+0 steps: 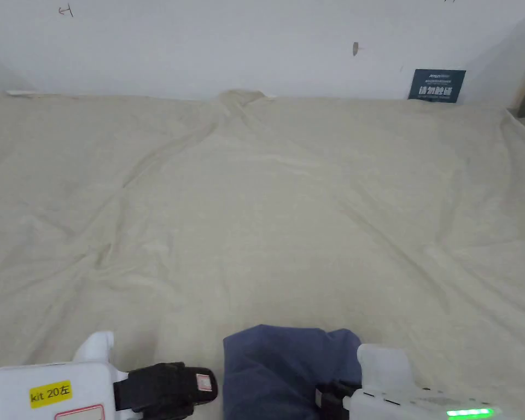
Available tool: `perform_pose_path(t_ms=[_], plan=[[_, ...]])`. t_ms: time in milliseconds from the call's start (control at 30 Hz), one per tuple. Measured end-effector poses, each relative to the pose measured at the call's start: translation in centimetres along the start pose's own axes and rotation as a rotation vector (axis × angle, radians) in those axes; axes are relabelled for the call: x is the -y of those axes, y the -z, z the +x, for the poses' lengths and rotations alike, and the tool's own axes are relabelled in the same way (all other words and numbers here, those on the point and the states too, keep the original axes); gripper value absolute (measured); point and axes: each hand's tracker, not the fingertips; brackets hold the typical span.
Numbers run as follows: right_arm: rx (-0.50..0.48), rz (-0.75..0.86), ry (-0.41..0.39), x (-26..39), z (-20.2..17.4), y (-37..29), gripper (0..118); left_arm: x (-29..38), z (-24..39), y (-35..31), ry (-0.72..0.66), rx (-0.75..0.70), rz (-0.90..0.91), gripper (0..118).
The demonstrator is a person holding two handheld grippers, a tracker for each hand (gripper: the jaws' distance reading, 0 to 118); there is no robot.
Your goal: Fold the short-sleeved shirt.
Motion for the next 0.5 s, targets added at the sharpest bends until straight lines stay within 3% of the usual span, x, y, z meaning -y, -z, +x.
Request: perform_pose_path(t_ms=[33,67,100,233,433,500], plan=[[-0.009,-0.002,0.012,-0.1,0.2,-0.1,0,-0.1,0.0,1.0,-0.008,0.007,-0.021,94],[-0.014,-0.003,0.014,-0.2,0.3,-0.2,0,-0.2,0.0,1.7,-0.008,0.021,-0.043,110],[-0.014,-0.005,0.012,-0.3,0.4,-0.3,0,-0.5,-0.6,2.3,-0.022,0.064,-0.049,115],[-0.008,-0.005,-0.004,-0.2,0.2,-0.2,0,-1.2,-1.5,4.9,-0.171,0.180,-0.112,115],[-0.018,-0.007,-0.006,-0.3,0.5,-0.2,0,-1.9,-1.2,7.8,-0.138,0.243,-0.169,114],[-0.028,-0.008,0.009,-0.3,0.7,-0.2,0,-1.6,-1.1,8.6,-0.177,0.296,-0.168,105]])
